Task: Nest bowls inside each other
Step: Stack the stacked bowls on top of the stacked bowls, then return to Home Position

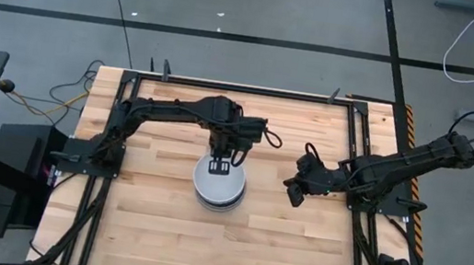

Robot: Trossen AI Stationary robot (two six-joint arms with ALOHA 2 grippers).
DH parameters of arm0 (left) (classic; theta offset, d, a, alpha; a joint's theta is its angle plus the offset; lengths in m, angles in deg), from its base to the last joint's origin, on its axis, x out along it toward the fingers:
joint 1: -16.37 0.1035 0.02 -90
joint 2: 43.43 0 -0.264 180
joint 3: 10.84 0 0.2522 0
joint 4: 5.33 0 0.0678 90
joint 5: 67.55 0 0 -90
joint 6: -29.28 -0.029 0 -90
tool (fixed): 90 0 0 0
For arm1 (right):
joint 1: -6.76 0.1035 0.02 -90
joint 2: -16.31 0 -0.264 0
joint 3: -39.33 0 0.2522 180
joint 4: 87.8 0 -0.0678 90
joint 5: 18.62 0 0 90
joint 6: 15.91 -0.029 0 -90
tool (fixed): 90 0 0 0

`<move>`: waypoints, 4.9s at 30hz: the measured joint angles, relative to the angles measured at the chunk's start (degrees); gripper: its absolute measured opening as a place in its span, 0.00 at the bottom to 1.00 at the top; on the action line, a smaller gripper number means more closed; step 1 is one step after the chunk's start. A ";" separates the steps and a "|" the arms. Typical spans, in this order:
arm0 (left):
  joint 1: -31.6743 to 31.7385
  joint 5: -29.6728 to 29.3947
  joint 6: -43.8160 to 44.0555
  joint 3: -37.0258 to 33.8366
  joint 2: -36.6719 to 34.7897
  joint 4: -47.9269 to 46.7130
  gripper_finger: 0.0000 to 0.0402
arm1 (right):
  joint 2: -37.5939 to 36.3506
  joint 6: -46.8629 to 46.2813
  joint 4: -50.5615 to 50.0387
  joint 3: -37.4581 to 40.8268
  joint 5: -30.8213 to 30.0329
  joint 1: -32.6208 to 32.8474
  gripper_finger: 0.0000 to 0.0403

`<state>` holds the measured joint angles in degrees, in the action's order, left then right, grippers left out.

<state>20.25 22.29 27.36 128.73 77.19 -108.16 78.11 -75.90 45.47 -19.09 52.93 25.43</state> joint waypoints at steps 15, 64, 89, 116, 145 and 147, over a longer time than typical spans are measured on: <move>0.39 0.15 1.29 3.25 -0.39 5.43 0.24 | 0.00 0.14 0.02 0.02 0.02 -0.04 0.05; 5.55 1.21 -9.27 8.90 -39.30 25.00 0.11 | -19.26 67.71 16.61 -34.38 -14.62 9.60 0.01; 12.45 -3.90 -0.33 8.70 -54.54 8.45 0.03 | -31.23 61.62 20.71 -17.94 -20.52 9.60 0.01; 12.37 15.08 -3.10 -2.64 -57.42 58.09 0.08 | -31.21 65.46 27.50 -17.92 -17.90 9.60 0.02; 12.41 12.54 6.76 -63.98 -86.93 95.76 0.10 | -31.10 63.65 26.20 -19.13 -18.11 9.60 0.01; 12.41 11.58 7.31 -67.74 -89.42 97.82 0.10 | -31.08 63.83 26.86 -18.53 -15.99 9.60 0.01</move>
<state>32.66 33.87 34.67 60.99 -12.24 -10.33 47.03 -12.08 72.33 -37.63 36.93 35.03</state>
